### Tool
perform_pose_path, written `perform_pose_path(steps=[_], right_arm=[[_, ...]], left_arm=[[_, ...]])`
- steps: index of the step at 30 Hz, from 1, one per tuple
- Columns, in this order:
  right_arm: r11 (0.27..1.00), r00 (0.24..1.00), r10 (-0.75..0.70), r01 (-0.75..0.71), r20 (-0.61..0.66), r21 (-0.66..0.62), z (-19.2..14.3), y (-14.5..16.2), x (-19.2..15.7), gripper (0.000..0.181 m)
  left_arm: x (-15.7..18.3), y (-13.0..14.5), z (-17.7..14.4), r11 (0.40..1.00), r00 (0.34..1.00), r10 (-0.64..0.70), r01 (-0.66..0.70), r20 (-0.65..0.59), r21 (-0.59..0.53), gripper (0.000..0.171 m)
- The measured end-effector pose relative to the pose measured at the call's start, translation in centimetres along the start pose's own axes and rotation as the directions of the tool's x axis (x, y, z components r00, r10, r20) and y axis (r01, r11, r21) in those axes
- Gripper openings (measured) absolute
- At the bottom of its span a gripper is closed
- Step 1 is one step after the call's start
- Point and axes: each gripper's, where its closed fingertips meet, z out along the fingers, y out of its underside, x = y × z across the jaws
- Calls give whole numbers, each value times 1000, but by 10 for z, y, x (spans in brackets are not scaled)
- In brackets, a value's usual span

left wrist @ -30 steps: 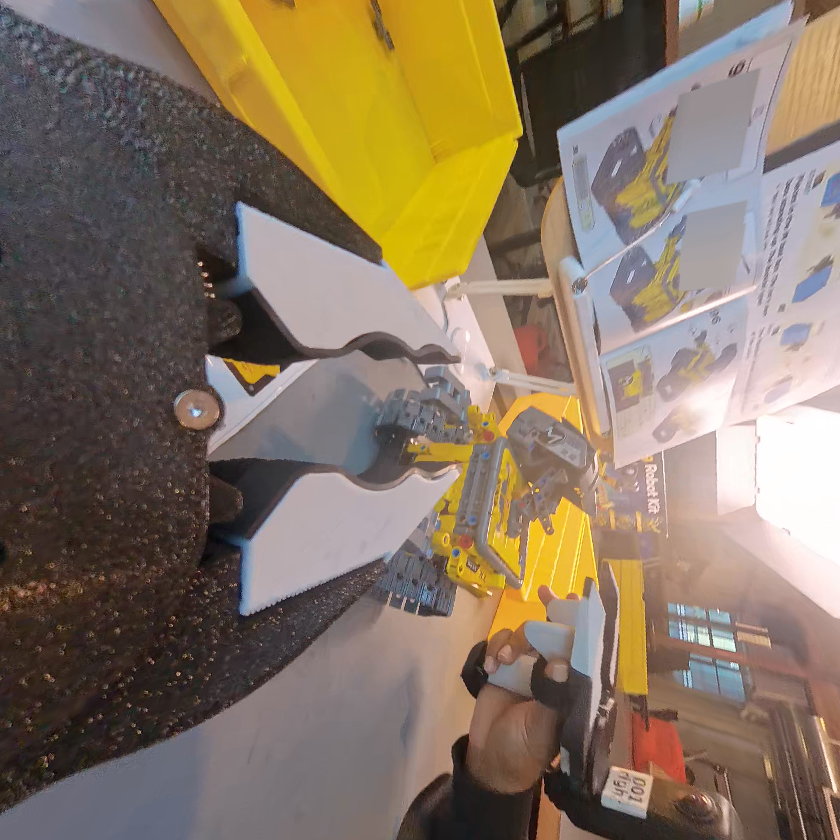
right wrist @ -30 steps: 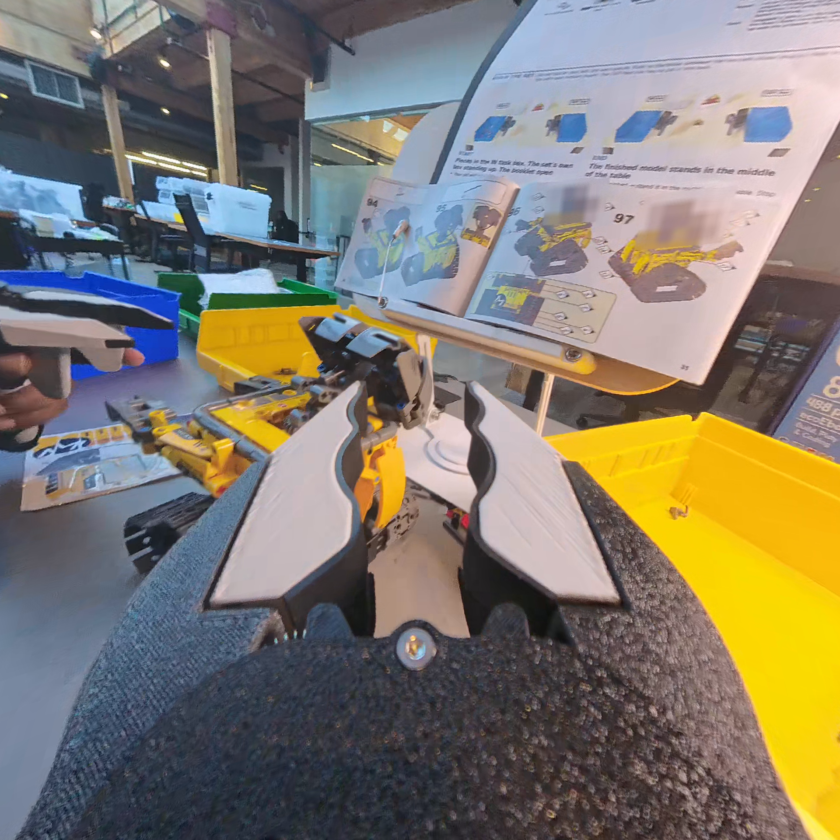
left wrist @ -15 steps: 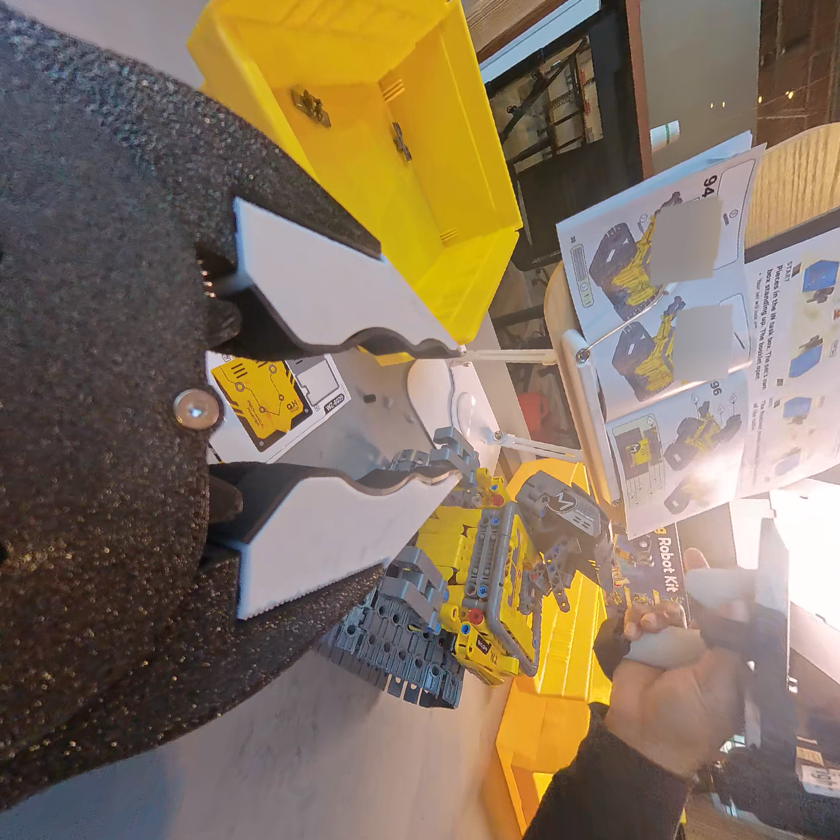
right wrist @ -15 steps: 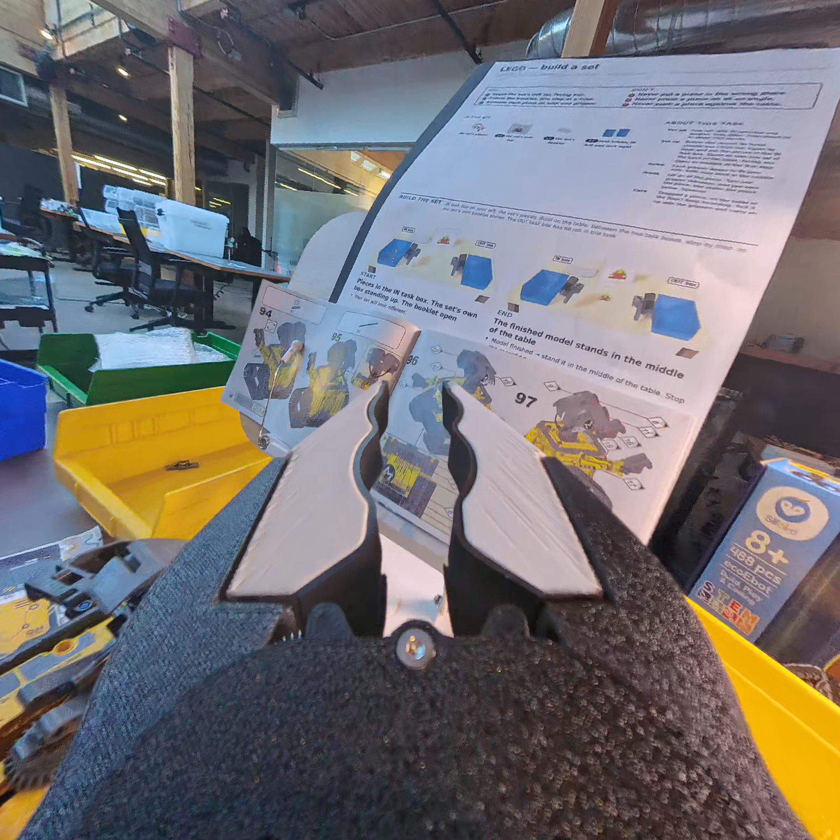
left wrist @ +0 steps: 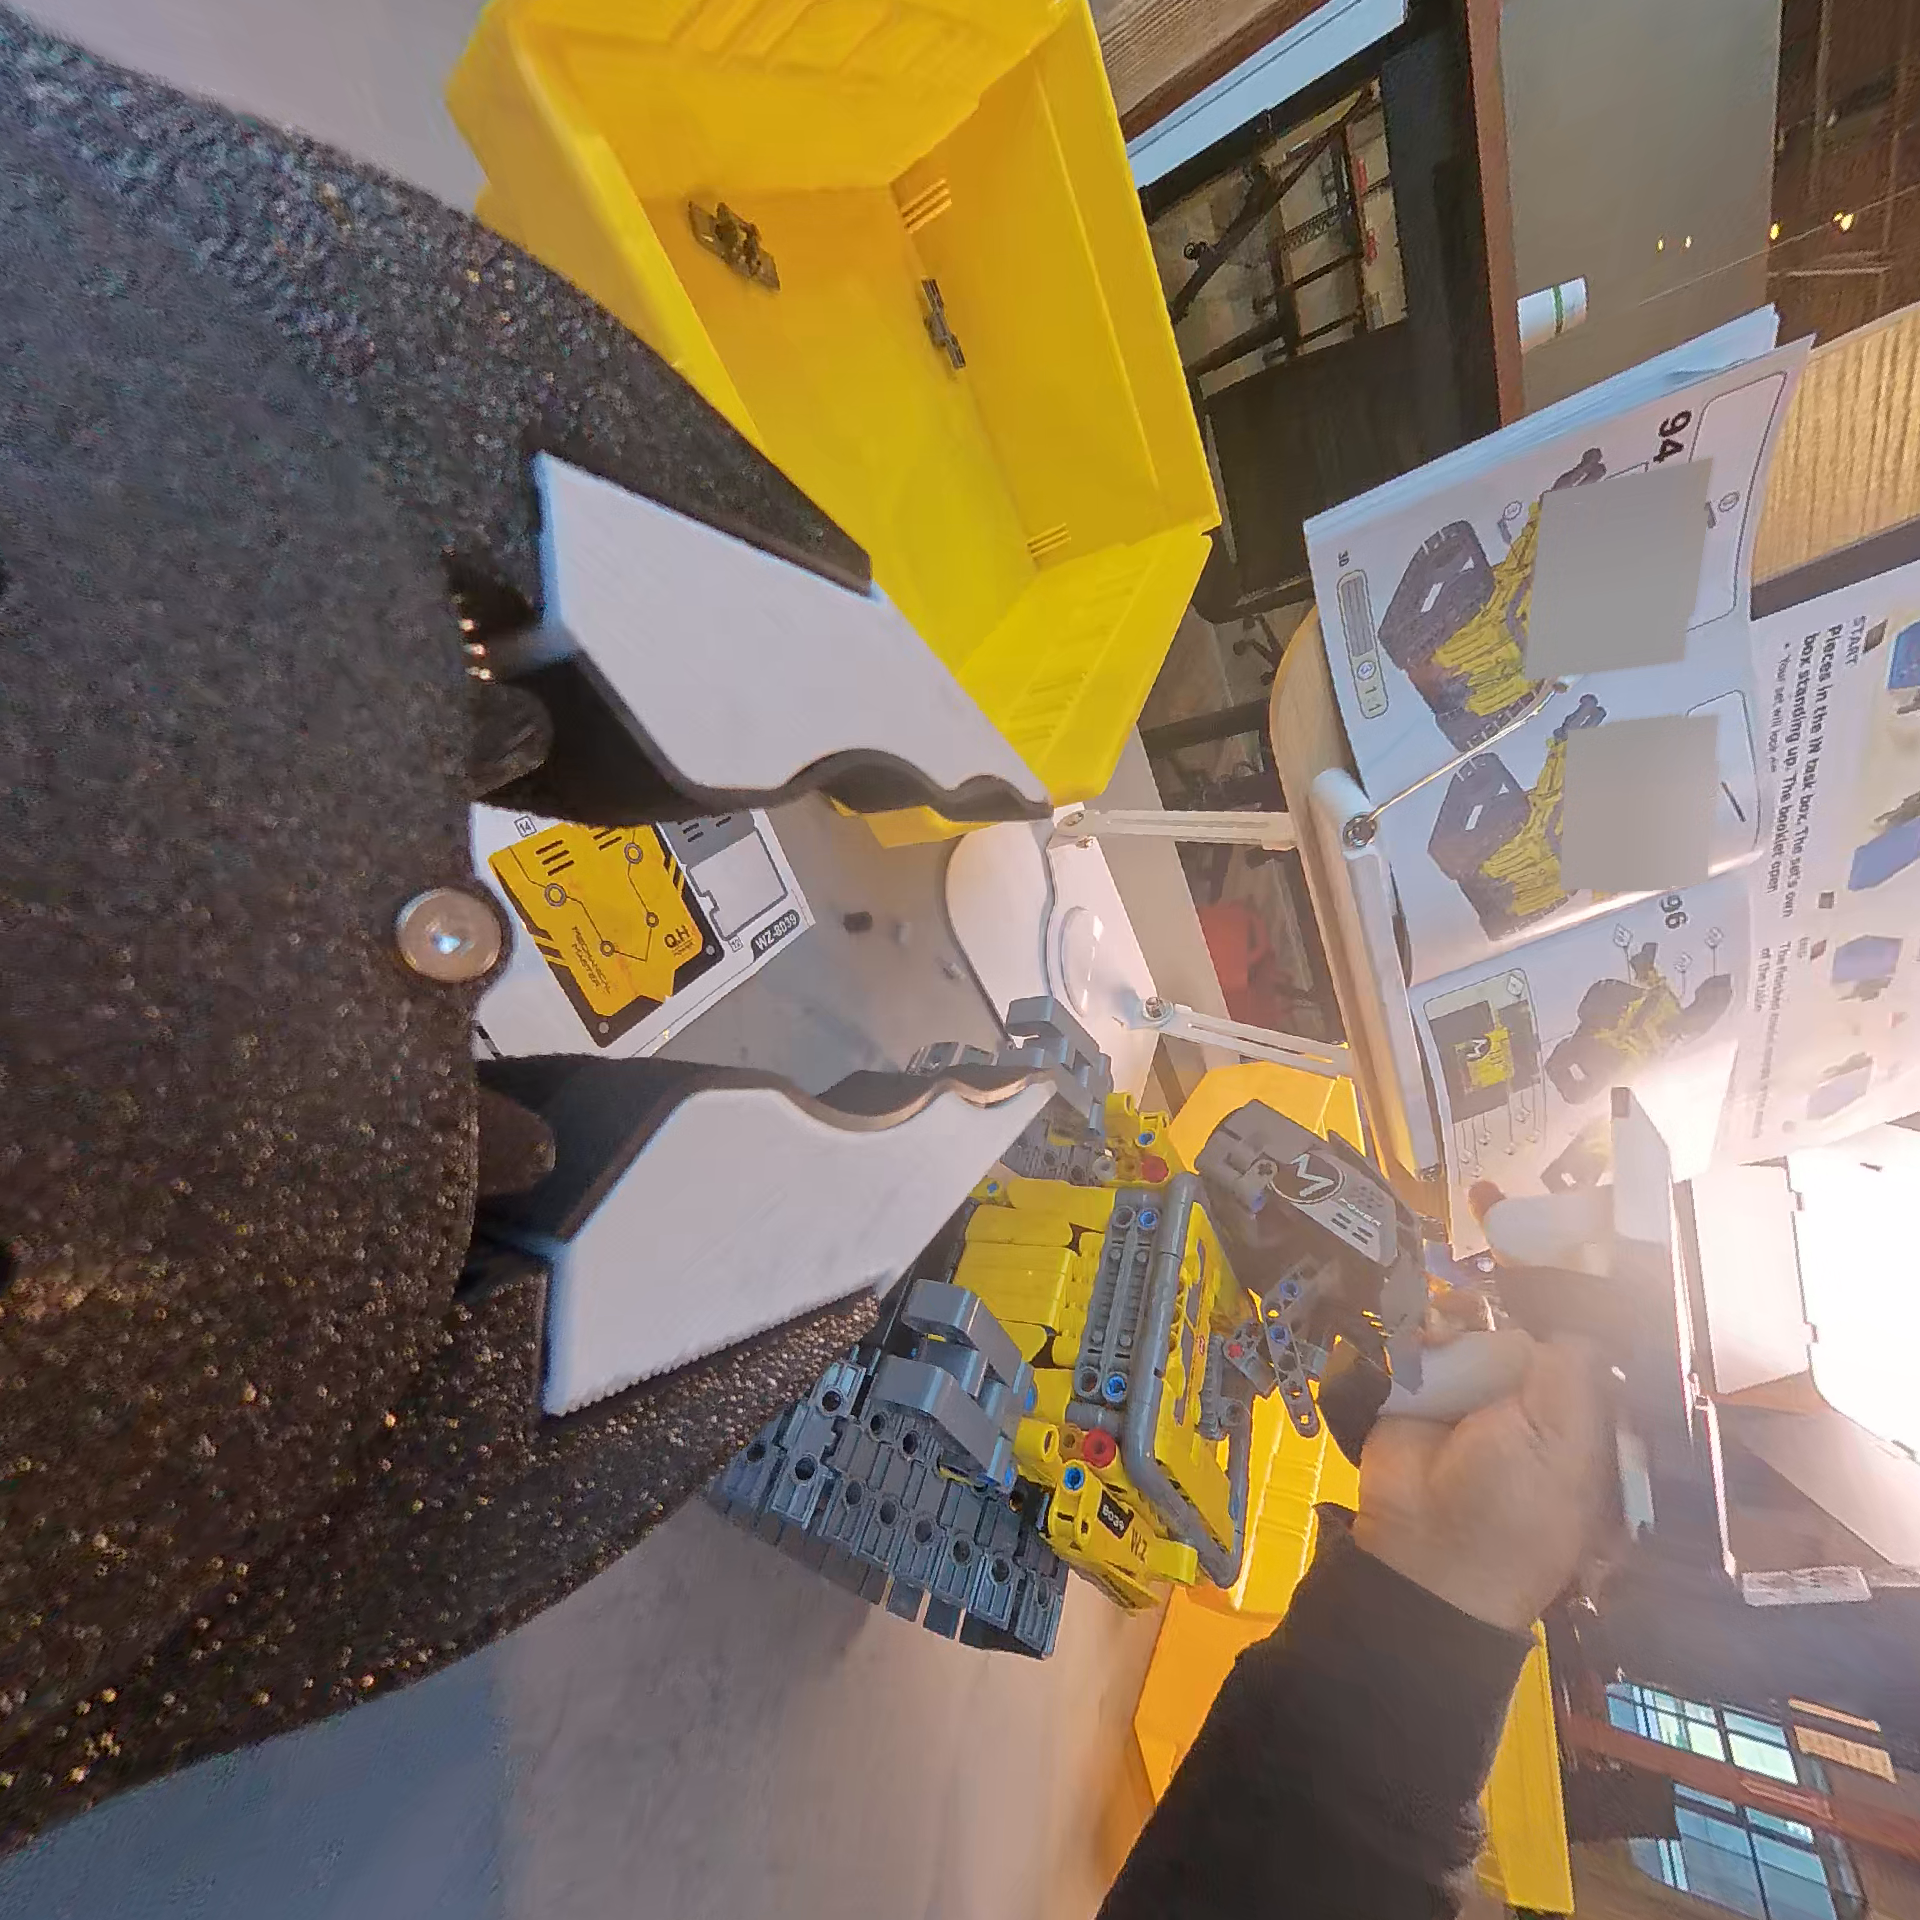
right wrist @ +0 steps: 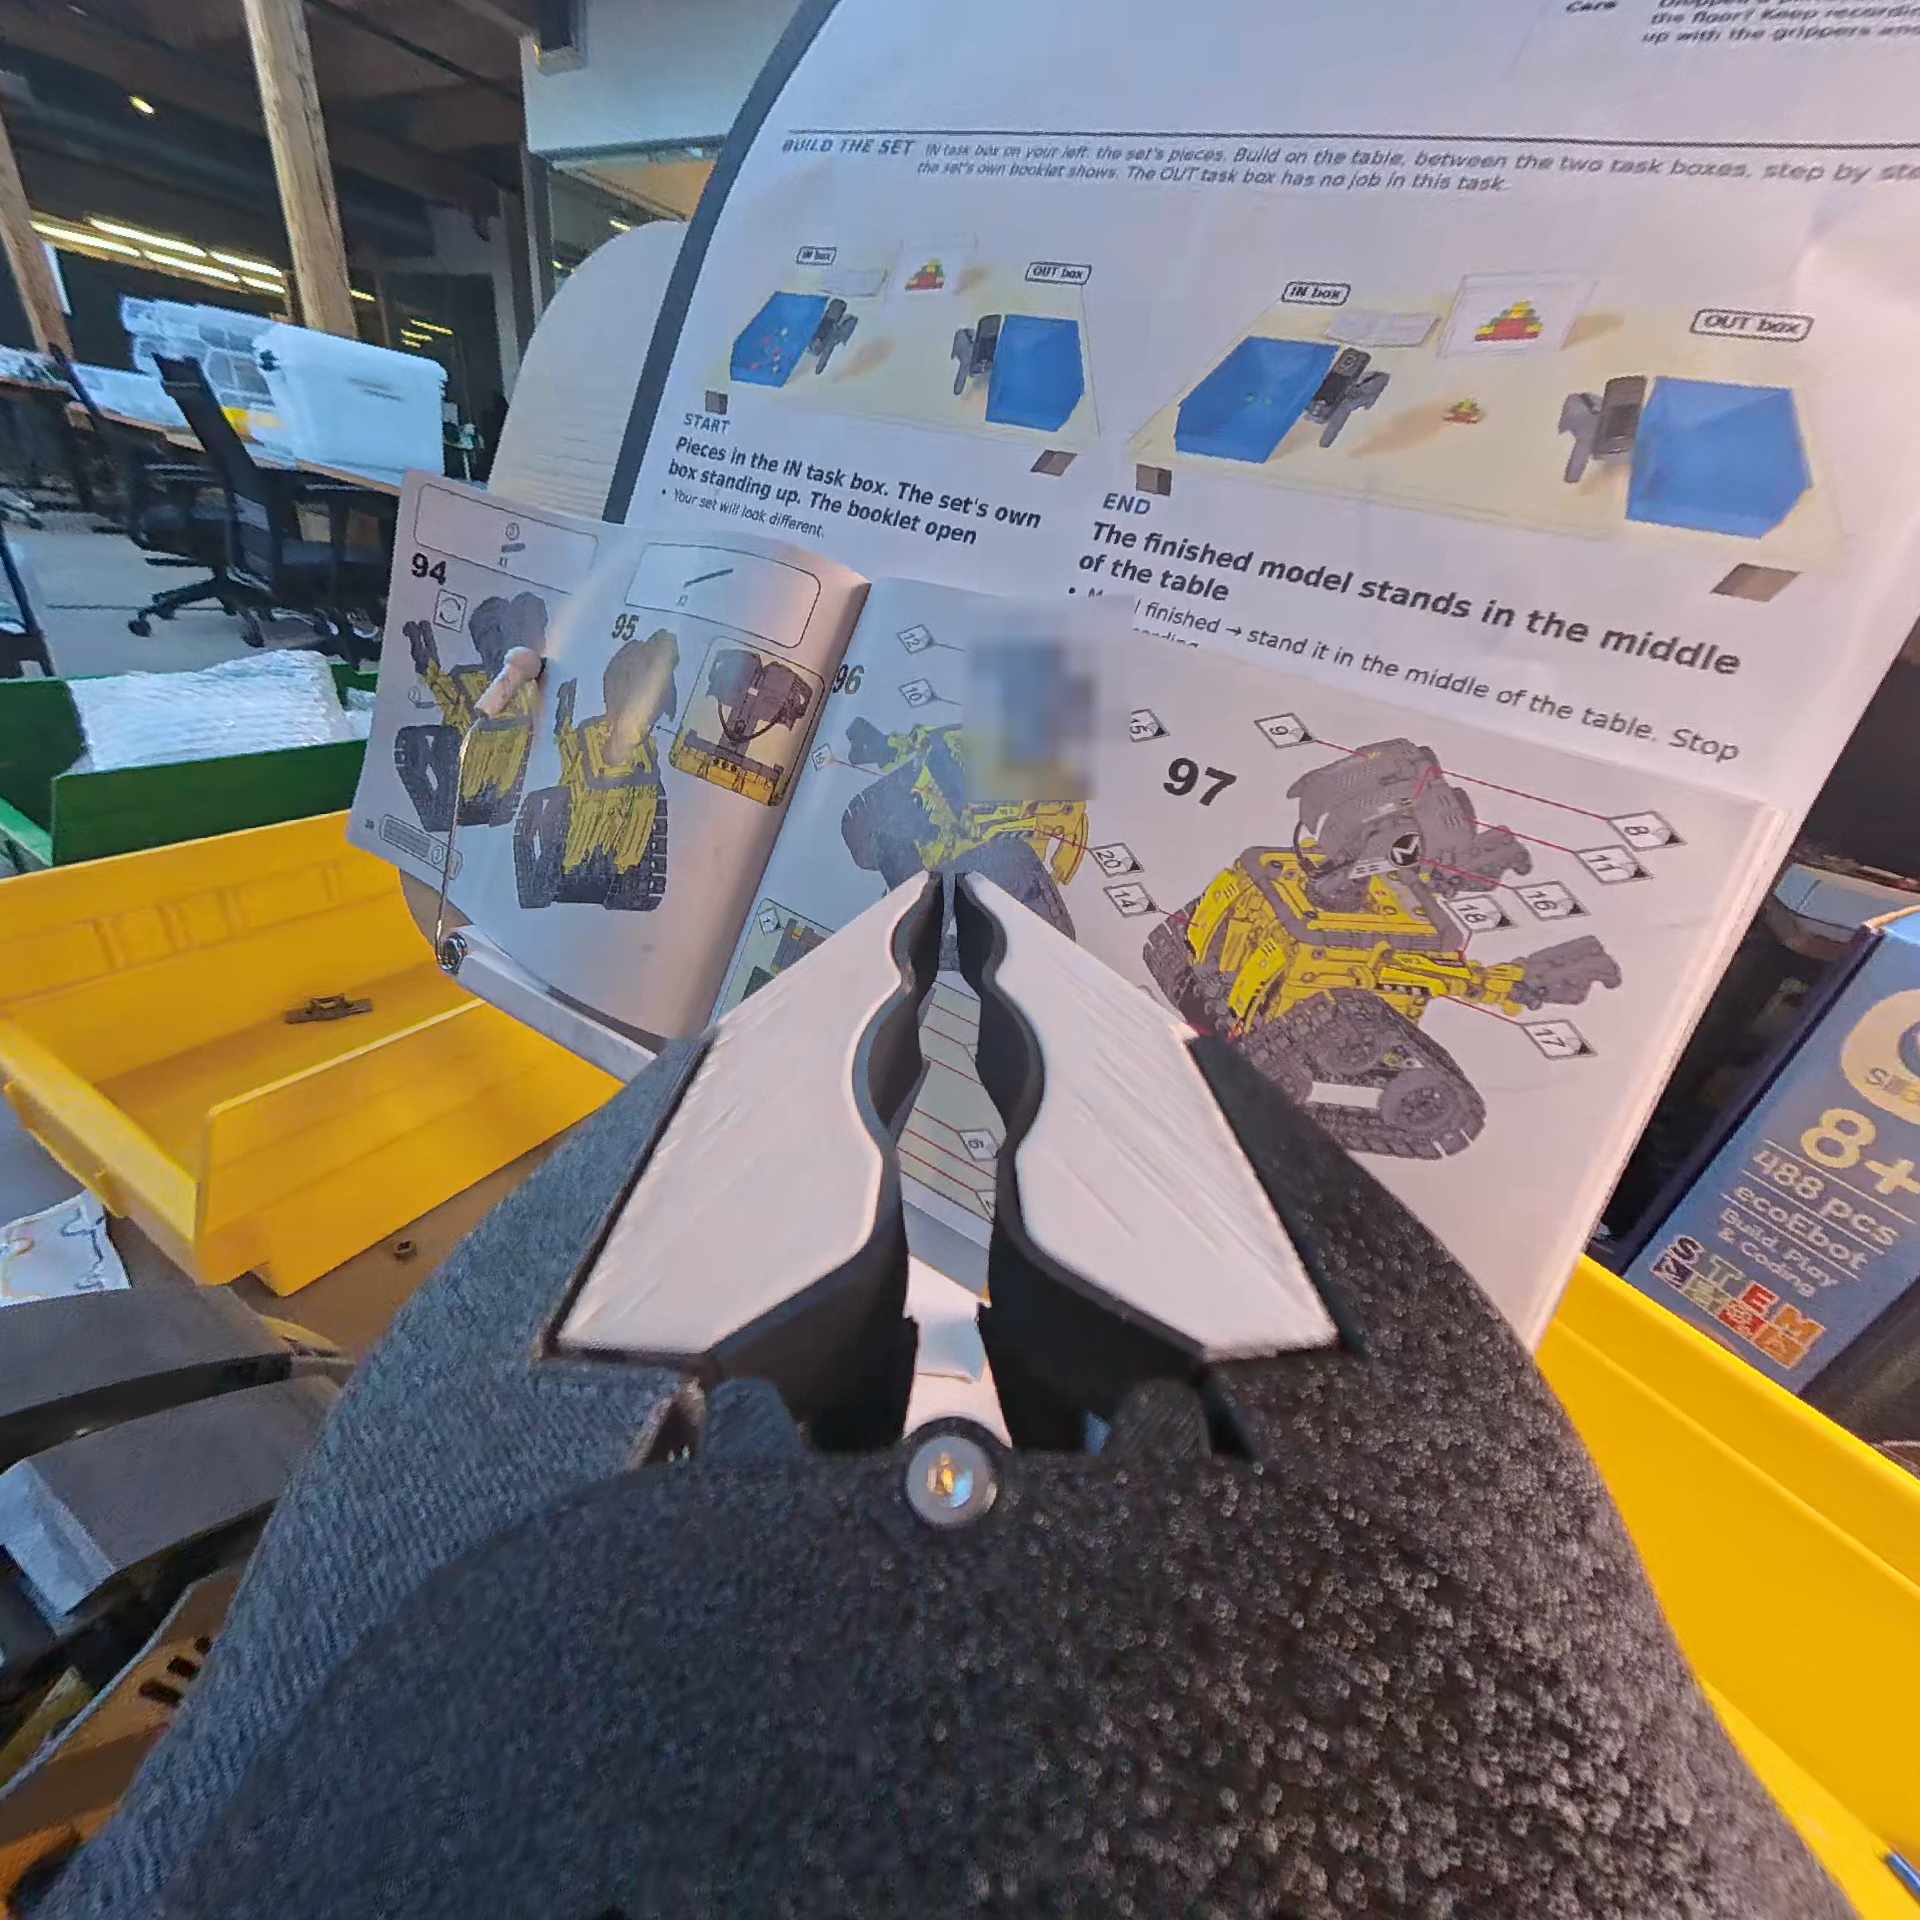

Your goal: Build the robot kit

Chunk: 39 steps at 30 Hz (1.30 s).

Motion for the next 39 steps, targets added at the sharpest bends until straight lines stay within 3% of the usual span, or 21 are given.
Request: perform_pose_path(steps=[31,39], right_arm=[[998,994,-43,47,-105,34,-2,-6,21,8],[999,994,-29,32,-106,31,-7,-5,28,18]], left_arm=[[-2,-1,-1,1000,1000,-22,22,5,0,46],[-4,0,-2,1000,1000,-24,24,13,-3,46]])
